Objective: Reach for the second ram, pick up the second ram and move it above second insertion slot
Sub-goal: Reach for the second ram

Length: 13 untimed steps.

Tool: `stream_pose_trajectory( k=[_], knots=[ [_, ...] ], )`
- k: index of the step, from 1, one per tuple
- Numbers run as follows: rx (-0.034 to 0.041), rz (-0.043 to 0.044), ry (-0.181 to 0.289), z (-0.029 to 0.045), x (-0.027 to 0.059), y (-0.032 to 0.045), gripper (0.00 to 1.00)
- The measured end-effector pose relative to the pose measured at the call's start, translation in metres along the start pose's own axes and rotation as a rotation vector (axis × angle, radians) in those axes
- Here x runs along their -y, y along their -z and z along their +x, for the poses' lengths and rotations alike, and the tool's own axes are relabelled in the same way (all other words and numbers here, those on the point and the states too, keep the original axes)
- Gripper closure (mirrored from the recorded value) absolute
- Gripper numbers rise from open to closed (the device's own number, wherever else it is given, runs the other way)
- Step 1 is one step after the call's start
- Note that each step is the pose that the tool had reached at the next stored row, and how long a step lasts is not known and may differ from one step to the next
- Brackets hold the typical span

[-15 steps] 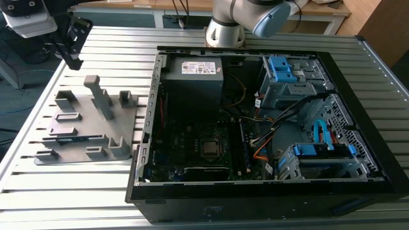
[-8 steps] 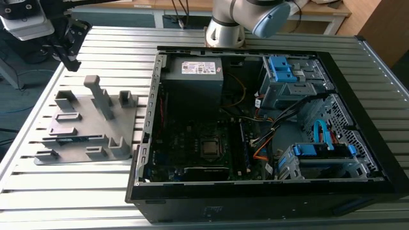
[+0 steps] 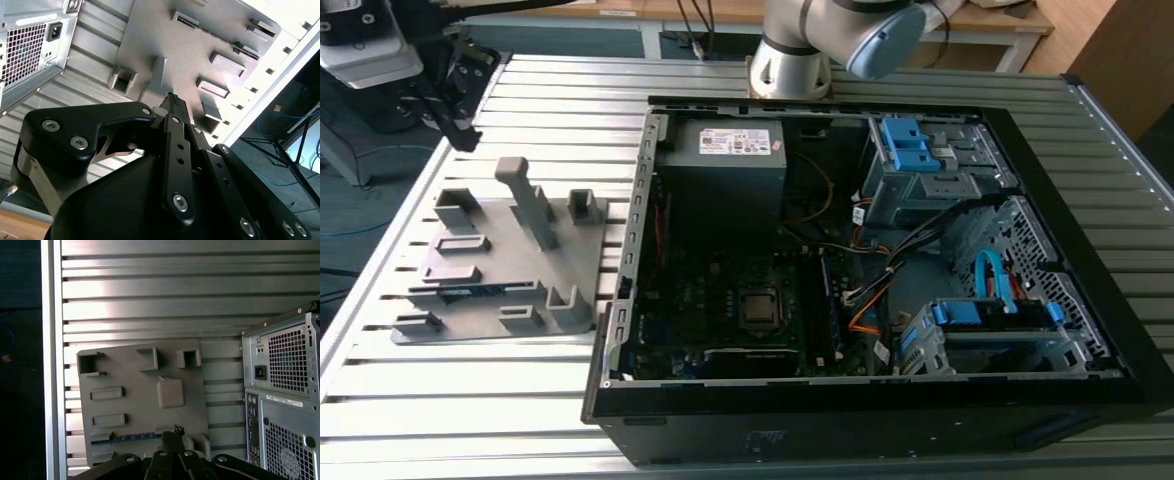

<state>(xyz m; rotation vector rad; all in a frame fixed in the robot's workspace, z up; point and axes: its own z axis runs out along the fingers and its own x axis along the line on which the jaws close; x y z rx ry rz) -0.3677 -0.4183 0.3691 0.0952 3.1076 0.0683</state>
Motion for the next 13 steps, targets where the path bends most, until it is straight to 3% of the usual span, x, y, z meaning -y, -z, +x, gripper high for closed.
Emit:
stream_pose_trajectory(
  k=[13],
  knots=[
    [0.0000,0.0000,0.001,0.0137,0.0020,-0.0023,0.90]
  ],
)
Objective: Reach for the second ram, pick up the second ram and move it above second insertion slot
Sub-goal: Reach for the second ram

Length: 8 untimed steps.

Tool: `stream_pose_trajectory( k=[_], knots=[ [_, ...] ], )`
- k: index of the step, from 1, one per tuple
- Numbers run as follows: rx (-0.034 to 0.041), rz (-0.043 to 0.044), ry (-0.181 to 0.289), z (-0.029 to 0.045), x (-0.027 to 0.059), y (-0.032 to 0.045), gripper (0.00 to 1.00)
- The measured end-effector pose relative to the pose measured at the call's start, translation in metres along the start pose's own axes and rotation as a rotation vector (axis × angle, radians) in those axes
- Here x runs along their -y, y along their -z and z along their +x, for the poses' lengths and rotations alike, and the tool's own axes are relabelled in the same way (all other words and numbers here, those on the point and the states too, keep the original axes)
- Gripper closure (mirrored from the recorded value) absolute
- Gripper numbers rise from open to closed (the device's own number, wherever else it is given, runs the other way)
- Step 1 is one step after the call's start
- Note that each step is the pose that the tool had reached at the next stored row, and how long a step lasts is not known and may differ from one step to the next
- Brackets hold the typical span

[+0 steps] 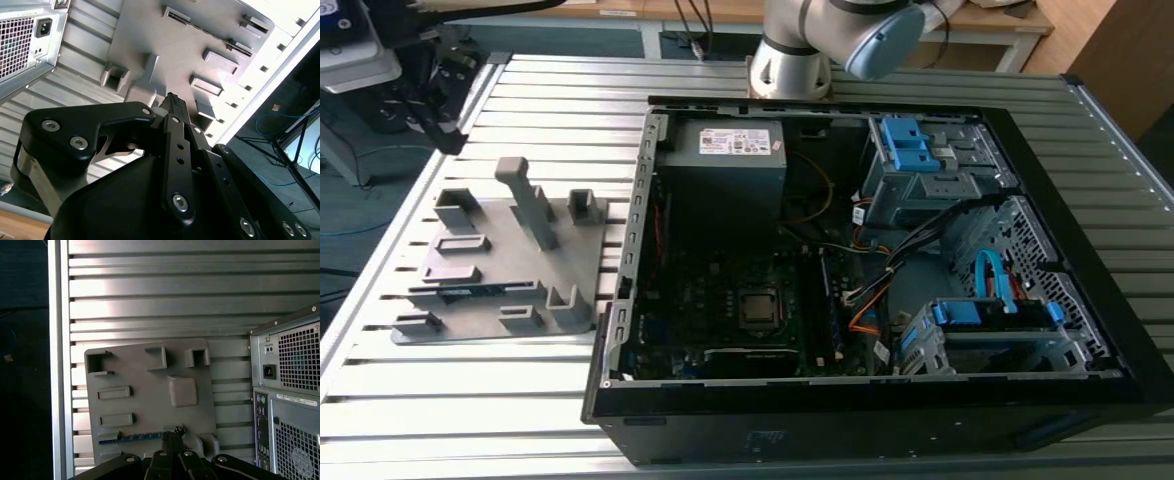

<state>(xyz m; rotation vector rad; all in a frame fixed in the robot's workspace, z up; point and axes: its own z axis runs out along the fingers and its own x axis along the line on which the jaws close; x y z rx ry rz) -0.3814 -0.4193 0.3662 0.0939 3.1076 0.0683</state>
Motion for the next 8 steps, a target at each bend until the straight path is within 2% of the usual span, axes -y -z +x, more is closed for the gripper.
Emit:
stream_pose_trajectory(
  k=[8],
  knots=[
    [0.0000,0.0000,0.000,0.0109,0.0011,-0.0031,0.90]
  ],
)
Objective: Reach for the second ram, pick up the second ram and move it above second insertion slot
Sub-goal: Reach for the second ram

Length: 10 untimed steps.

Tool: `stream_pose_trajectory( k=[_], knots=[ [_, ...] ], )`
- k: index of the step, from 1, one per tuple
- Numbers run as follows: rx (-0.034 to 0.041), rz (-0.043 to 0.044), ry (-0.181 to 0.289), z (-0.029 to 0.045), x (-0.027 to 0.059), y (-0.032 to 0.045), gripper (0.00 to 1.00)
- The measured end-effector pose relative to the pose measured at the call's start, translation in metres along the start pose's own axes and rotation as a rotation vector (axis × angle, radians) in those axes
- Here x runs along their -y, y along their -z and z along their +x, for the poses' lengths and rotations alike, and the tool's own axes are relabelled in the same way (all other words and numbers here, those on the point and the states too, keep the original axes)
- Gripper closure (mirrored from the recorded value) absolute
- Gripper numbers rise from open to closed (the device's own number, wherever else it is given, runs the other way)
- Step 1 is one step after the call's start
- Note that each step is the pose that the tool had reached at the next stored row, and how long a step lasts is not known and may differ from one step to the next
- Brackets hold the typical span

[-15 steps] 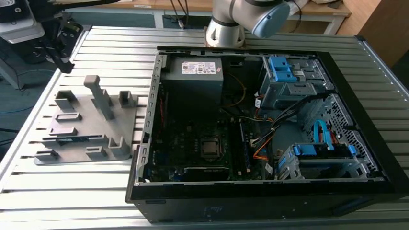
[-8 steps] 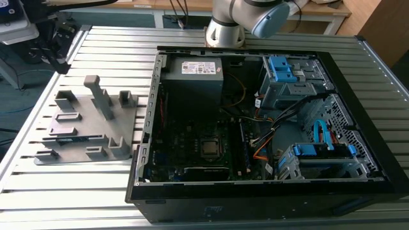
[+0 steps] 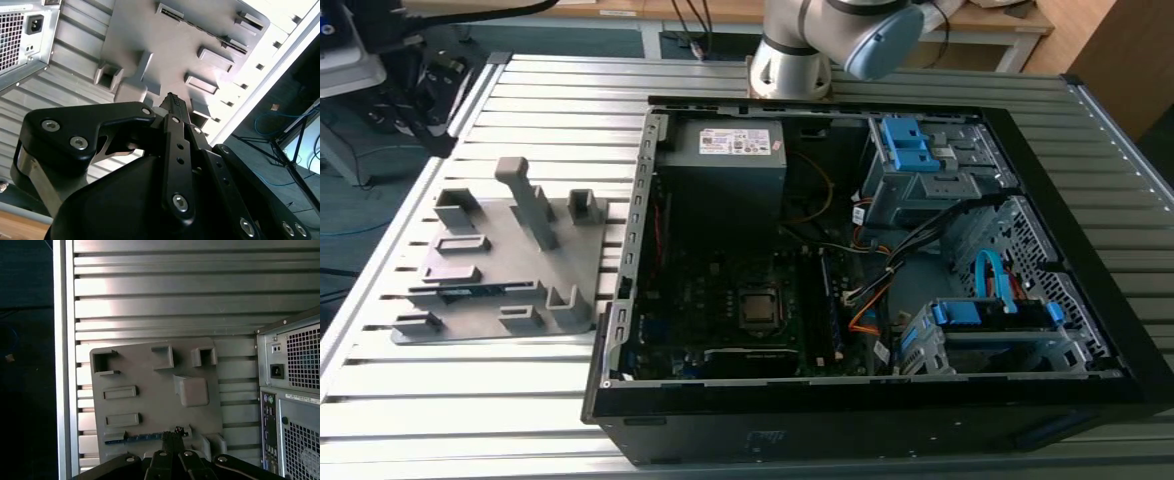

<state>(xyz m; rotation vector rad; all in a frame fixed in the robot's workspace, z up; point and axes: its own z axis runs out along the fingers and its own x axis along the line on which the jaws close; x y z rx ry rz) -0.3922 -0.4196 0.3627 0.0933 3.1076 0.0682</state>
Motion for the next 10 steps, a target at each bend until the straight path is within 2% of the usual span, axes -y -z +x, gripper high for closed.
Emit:
stream_pose_trajectory(
  k=[4,10],
  knots=[
    [0.0000,0.0000,0.000,0.0065,0.0006,-0.0026,0.90],
    [0.0000,0.0000,0.001,0.0143,0.0014,-0.0120,0.90]
  ],
)
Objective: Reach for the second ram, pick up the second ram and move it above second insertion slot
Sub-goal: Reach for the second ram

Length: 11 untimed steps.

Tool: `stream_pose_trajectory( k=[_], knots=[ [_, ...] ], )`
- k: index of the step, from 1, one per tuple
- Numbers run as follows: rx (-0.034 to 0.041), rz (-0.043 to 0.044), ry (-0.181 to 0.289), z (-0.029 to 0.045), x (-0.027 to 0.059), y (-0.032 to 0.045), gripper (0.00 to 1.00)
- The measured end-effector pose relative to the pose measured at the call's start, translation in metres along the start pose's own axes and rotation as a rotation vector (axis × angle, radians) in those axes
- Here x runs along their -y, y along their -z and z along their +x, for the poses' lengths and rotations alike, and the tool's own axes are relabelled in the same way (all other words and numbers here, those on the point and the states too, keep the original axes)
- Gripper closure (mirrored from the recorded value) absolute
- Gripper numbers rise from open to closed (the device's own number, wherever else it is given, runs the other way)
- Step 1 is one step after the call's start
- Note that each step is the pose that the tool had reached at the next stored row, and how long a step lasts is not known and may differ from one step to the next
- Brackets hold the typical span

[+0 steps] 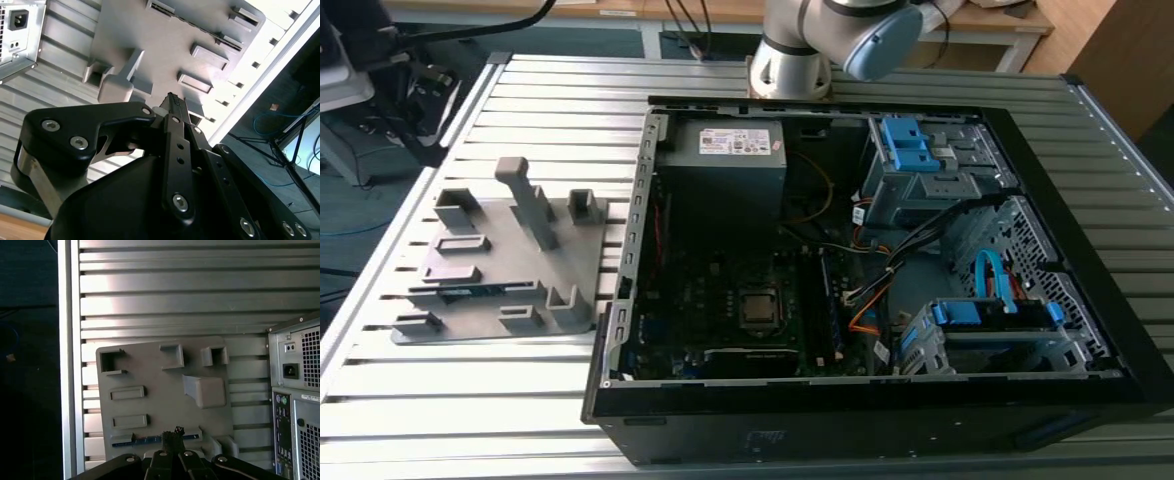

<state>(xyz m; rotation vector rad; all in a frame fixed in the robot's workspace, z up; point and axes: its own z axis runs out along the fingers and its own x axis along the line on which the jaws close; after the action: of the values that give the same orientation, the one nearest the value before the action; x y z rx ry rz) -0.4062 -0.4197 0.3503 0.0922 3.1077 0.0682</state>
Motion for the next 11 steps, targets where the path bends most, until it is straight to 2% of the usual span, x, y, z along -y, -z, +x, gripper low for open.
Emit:
stream_pose_trajectory(
  k=[3,11],
  knots=[
    [-0.0003,0.0000,0.002,0.0018,0.0015,-0.0054,0.90],
    [-0.0012,-0.0002,0.008,0.0037,0.0120,-0.0179,0.90]
  ],
)
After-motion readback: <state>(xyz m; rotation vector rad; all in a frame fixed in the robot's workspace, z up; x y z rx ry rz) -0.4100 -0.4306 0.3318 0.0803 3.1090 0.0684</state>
